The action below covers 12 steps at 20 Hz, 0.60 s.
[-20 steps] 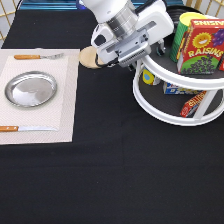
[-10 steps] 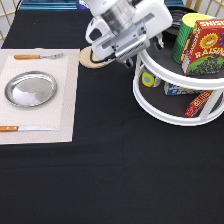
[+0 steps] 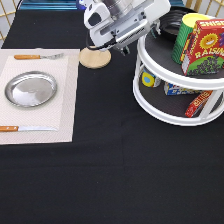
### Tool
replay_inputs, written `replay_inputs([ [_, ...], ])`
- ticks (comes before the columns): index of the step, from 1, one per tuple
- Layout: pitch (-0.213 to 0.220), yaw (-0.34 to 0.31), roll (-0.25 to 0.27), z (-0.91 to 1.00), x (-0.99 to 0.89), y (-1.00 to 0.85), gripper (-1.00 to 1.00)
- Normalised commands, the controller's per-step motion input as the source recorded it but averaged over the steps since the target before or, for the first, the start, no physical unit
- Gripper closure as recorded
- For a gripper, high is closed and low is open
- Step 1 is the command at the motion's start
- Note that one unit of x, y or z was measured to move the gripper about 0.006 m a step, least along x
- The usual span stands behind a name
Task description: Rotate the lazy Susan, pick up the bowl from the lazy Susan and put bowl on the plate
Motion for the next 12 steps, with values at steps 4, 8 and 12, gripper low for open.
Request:
replay_inputs([
  [4,0.112,0.021,-0.002,-0.23,-0.05,0.0,-1.0],
  [8,0.131,0.0,-0.025,-0.19,0.1,0.0,-1.0],
  [12,0.114,0.002,-0.031,-0.02,0.46,0.03,-1.0],
])
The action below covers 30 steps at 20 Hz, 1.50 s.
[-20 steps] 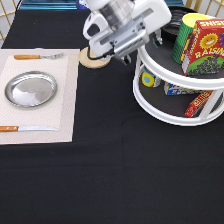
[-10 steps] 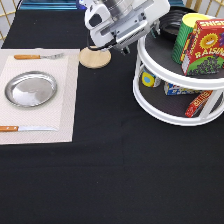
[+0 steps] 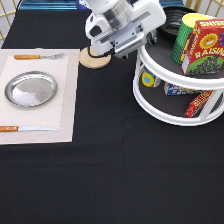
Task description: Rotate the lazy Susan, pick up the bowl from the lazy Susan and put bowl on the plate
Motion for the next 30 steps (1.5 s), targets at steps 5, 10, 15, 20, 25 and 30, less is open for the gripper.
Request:
replay_inputs([
  [5,0.048,0.058,-0.032,0.1,0.75,0.03,-1.0],
  [10,0.06,0.079,-0.043,0.1,0.87,0.04,-1.0],
  [15,0.06,0.131,0.0,0.18,0.73,0.1,-1.0],
  [20,0.063,0.121,0.0,0.23,0.59,0.17,-1.0],
  [25,0.049,0.099,-0.014,0.38,0.35,0.17,-1.0],
  [30,-0.003,0.016,-0.061,0.82,-0.05,-0.08,-1.0],
])
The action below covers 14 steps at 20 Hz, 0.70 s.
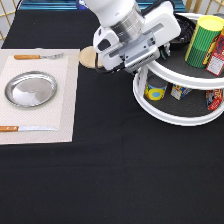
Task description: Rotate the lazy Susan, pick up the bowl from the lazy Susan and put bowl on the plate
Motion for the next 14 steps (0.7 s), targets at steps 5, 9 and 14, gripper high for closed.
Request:
replay_inputs([
  [5,-0.005,0.0,-0.141,1.0,-0.25,-0.04,-1.0],
  [9,-0.02,-0.006,-0.182,0.97,-0.37,0.12,-1.0],
  [14,-0.011,-0.024,-0.198,0.52,-0.6,0.4,-1.0],
])
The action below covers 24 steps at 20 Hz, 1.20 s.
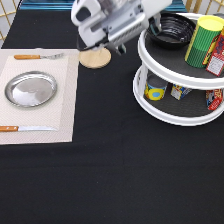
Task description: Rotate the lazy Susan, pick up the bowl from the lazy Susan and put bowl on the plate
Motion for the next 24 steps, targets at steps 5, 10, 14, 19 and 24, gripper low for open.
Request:
replay_inputs([
  [5,0.0,-0.056,-0.172,0.03,-0.55,0.41,-1.0],
  [10,0.009,-0.066,-0.108,-0.01,-0.58,0.18,-1.0],
  [14,0.011,-0.069,-0.073,-0.04,-0.57,0.11,-1.0],
  [19,0.007,-0.067,-0.09,0.01,-0.67,0.23,-1.0],
  [24,0.0,-0.075,-0.126,0.0,-0.73,0.41,-1.0],
])
